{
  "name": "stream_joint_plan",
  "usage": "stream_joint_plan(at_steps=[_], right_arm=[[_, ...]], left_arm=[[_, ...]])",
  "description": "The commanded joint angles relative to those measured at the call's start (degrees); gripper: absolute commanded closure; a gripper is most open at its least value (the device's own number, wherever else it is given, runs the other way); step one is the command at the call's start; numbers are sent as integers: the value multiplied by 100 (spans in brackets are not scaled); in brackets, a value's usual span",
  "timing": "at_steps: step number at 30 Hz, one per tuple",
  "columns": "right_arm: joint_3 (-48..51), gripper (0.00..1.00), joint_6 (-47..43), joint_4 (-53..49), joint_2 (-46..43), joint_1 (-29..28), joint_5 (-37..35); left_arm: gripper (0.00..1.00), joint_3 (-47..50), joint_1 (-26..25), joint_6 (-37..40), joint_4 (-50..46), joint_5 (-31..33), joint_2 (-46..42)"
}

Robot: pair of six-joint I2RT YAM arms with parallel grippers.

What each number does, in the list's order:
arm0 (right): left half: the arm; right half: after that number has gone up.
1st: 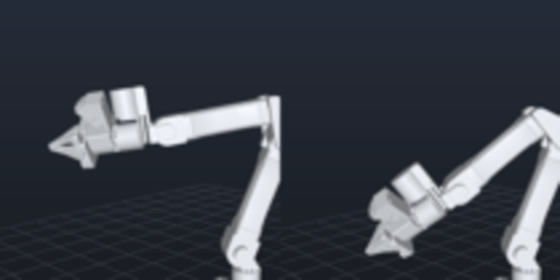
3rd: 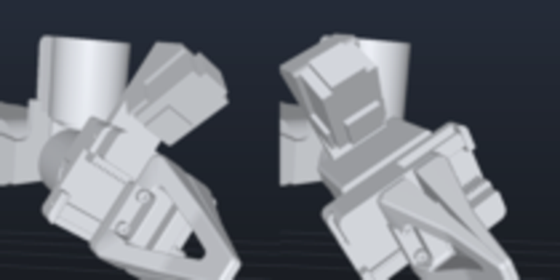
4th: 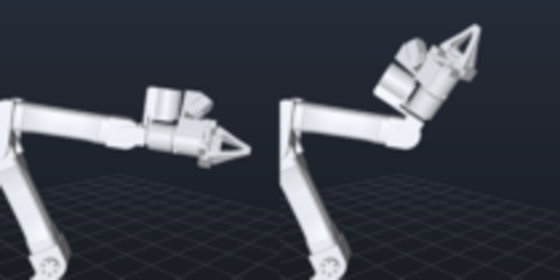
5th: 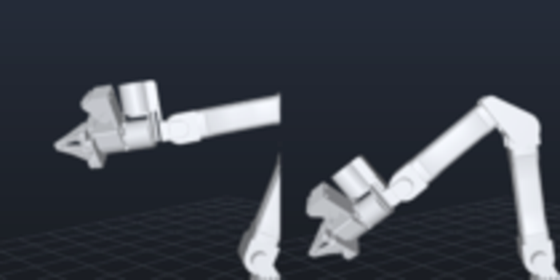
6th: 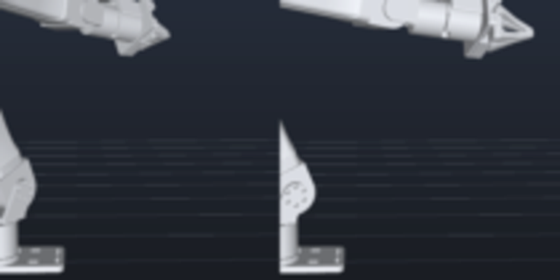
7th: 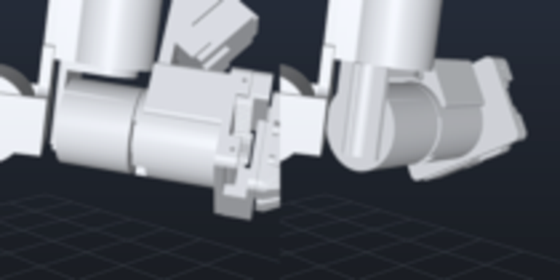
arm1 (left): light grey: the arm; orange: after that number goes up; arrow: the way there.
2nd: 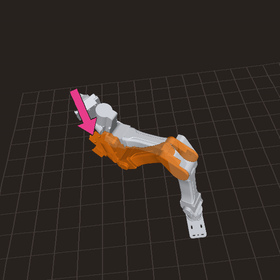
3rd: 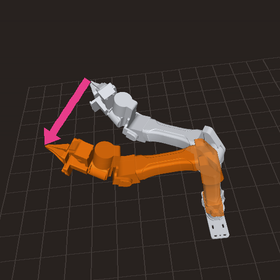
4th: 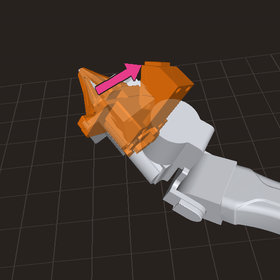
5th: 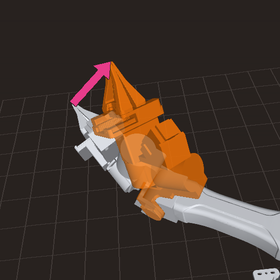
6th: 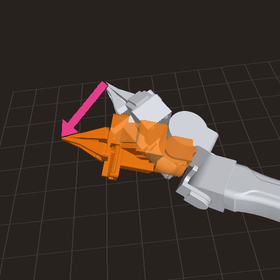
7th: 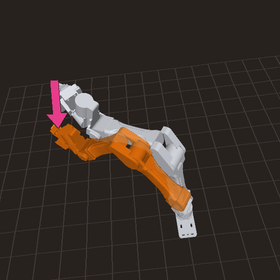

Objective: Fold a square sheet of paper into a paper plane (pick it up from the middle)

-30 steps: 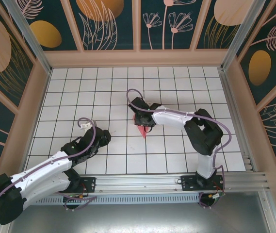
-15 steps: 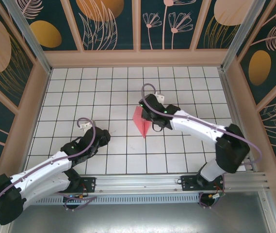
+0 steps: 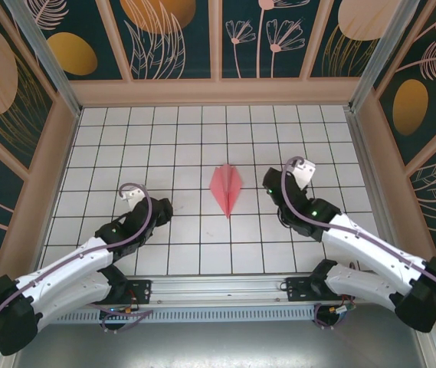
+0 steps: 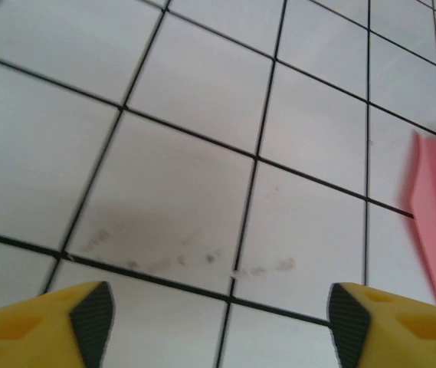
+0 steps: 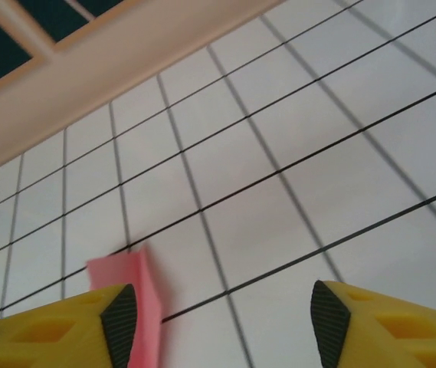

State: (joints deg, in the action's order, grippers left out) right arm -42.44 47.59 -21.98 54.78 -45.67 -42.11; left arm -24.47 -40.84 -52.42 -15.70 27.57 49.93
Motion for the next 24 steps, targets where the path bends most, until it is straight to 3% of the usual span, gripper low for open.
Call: stream_joint_plan(at_steps=[1,4,11,16,24], right_arm=[[326,32,-686,457,-170,331,-459],[458,27,-1200,546,-166,924,-538],[1590,24,-2762,2348,-111,2604,-198],[2231,24,-3421,3878,320,3712,986],[2564,24,-4134,6287,1531,4245,2029]], left_arm=[[13,-174,333,409,44,439,7],[2,-222,909,693,177,421,75],[1,-193,1753,1307,957,1214,99],[1,-164,2362,2061,1858,1511,624],[2,213,3032,3284,3619,1853,1343]])
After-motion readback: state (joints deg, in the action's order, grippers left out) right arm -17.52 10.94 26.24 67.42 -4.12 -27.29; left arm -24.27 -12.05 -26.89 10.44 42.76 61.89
